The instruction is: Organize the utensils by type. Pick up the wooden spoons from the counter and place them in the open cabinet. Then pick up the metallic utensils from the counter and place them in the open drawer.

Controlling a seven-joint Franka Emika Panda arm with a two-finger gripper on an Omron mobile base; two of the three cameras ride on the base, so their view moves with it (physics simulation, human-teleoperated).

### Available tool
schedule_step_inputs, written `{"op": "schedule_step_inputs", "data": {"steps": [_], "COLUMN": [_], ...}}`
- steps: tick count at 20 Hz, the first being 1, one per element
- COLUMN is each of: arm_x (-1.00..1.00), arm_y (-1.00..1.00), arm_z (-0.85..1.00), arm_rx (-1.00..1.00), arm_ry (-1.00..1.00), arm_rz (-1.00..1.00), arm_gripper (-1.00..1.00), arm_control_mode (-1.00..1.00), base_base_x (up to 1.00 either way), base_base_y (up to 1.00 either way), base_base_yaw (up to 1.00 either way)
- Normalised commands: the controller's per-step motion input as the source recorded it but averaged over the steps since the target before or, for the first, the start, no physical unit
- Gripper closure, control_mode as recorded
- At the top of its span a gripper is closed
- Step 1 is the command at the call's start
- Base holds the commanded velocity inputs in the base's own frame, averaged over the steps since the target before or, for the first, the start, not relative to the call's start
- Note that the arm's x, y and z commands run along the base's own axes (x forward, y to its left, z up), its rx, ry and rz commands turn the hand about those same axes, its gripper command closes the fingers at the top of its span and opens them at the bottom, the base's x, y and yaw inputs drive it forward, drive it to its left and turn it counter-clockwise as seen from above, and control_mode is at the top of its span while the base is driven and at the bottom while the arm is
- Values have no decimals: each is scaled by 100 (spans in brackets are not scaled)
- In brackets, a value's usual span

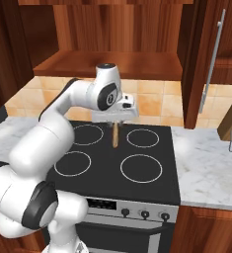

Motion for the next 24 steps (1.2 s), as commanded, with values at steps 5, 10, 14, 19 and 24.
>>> {"op": "schedule_step_inputs", "data": {"steps": [5,10,14,19,24], "arm_x": [18,5,13,15,25], "arm_y": [-3,0,10,9,13], "arm_z": [49,39,56,74,55], "arm_rx": [0,-10,-28,-38,-38], "arm_ry": [-42,-60,-48,-33,-30], "arm_rz": [79,80,54,38,37], "arm_gripper": [100,100,100,100,100], "arm_control_mode": [-100,-100,-100,-100,-100], "base_base_x": [0,0,0,0,0], "base_base_y": [0,0,0,0,0], "base_base_yaw": [0,0,0,0,0]}}
